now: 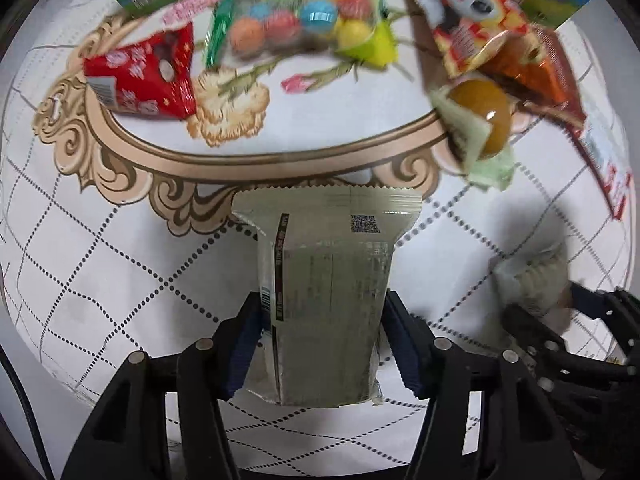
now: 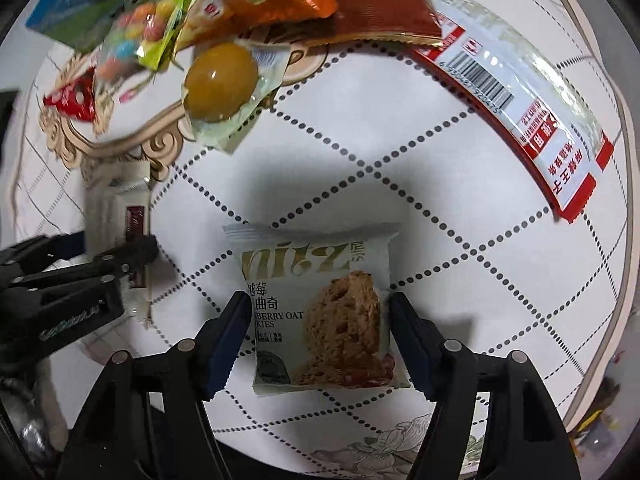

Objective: Organize snacks
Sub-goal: 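Grasp the white wrapped pastry with the left tool while the right grasps the oat cookie packet, then carry both packets into the cardboard box and open both tools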

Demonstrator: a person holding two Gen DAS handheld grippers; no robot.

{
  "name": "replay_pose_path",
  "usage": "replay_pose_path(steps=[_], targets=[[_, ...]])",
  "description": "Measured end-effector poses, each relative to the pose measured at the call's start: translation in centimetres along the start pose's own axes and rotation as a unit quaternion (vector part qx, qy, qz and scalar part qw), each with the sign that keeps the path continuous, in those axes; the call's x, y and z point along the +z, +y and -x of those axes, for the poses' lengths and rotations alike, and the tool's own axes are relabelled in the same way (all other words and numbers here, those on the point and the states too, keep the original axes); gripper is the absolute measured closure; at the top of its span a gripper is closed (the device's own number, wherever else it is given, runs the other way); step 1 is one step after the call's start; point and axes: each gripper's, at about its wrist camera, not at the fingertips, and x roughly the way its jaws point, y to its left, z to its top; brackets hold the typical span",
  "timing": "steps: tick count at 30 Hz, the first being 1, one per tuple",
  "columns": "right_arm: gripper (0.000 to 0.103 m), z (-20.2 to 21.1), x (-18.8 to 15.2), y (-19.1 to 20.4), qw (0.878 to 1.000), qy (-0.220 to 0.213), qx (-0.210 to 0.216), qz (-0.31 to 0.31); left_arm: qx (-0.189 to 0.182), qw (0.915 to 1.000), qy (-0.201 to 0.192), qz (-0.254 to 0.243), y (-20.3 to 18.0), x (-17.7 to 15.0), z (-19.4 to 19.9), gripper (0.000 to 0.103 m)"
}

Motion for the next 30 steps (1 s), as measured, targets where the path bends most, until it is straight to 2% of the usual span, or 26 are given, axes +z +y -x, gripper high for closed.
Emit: replay_pose_path(steps=[2, 5, 9, 13, 17, 19, 22, 24, 26, 30], targets=[[0.042, 0.4, -0.3, 0.0, 1.000, -0.012, -0.004, 0.005, -0.004, 0.9999, -0.010, 0.003, -1.6, -0.3, 1.2, 0.046], [0.050, 1.0, -0.9, 1.5, 1.000, -0.020, 0.010, -0.002, -0.013, 0.9994, -0.031, 0.001, -1.3, -0.3, 3.3, 0.046], [0.051, 4.4, -0.2, 0.8, 0.998, -0.040, 0.049, -0.010, -0.041, 0.9971, -0.064, 0.000, -1.0, -0.8, 7.3, 0.046], [0.051, 9.6, 0.6, 0.4, 0.992, -0.081, 0.094, -0.018, -0.084, 0.9916, -0.098, 0.007, -0.9, -0.3, 12.5, 0.046], [0.051, 15.3, 2.6, -0.3, 0.983, -0.131, 0.127, -0.025, -0.131, 0.9833, -0.124, 0.025, 1.2, 4.8, 18.3, 0.046], [0.051, 18.9, 4.6, -1.0, 0.977, -0.162, 0.139, -0.024, -0.152, 0.9781, -0.138, 0.037, 0.9, 6.9, 19.8, 0.046], [0.051, 23.0, 7.7, -1.1, 0.970, -0.204, 0.128, -0.013, -0.158, 0.9739, -0.157, 0.045, 0.4, 10.7, 21.7, 0.046], [0.051, 24.3, 9.9, 0.7, 0.968, -0.224, 0.113, -0.010, -0.155, 0.9731, -0.162, 0.051, 0.8, 13.3, 22.3, 0.046], [0.051, 25.1, 14.0, 0.8, 0.967, -0.235, 0.095, -0.007, -0.161, 0.9736, -0.150, 0.060, 0.7, 16.5, 22.3, 0.046], [0.051, 24.6, 18.0, 0.9, 0.972, -0.226, 0.068, -0.012, -0.179, 0.9742, -0.106, 0.087, 0.9, 22.0, 19.7, 0.046]])
